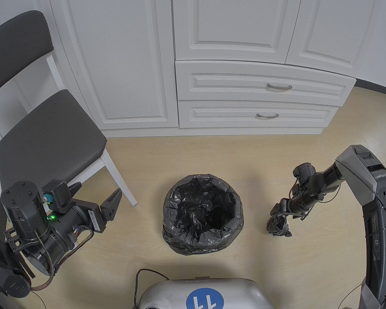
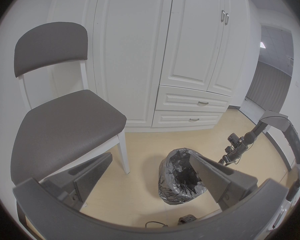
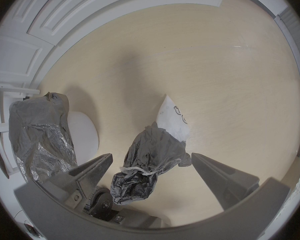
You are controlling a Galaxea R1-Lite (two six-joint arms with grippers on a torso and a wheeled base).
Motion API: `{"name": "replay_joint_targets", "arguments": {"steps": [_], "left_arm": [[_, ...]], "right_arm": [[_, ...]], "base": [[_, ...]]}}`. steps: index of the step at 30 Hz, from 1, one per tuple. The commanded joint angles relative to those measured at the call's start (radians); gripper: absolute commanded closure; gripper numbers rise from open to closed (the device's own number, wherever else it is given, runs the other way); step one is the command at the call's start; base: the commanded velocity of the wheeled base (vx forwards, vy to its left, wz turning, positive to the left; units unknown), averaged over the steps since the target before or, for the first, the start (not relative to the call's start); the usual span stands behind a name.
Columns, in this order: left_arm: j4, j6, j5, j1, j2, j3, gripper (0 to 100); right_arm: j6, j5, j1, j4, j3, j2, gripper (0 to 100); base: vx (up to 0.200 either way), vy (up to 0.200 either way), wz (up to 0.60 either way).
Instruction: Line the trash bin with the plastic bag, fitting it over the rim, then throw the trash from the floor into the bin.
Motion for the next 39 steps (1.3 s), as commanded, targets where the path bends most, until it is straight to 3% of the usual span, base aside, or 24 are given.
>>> {"name": "replay_joint_targets", "arguments": {"steps": [1,10,11,21,30,39], "left_arm": [[0.0,0.004,0.001,0.0,-0.01,0.001,0],[-0.003,0.027,0.002,0.002,-0.015,0.001,0],[-0.003,0.027,0.002,0.002,-0.015,-0.001,0],[-0.002,0.053,0.002,0.002,-0.082,-0.004,0],[0.012,0.115,-0.002,-0.003,-0.173,-0.002,0],[0.013,0.155,0.002,0.003,-0.194,-0.004,0]], "right_arm": [[0.003,0.021,0.001,0.003,-0.018,0.022,0],[0.002,0.031,0.001,0.03,-0.038,0.028,0],[0.002,0.031,0.003,0.032,-0.04,0.028,100],[-0.009,0.03,0.007,0.018,0.026,-0.032,100],[-0.064,0.042,0.013,-0.054,0.283,-0.447,100],[-0.046,0.041,0.049,-0.145,0.413,-0.754,100]], "base": [[0.0,0.0,0.0],[0.0,0.0,0.0],[0.0,0.0,0.0],[0.0,0.0,0.0],[0.0,0.0,0.0],[0.0,0.0,0.0]]}}
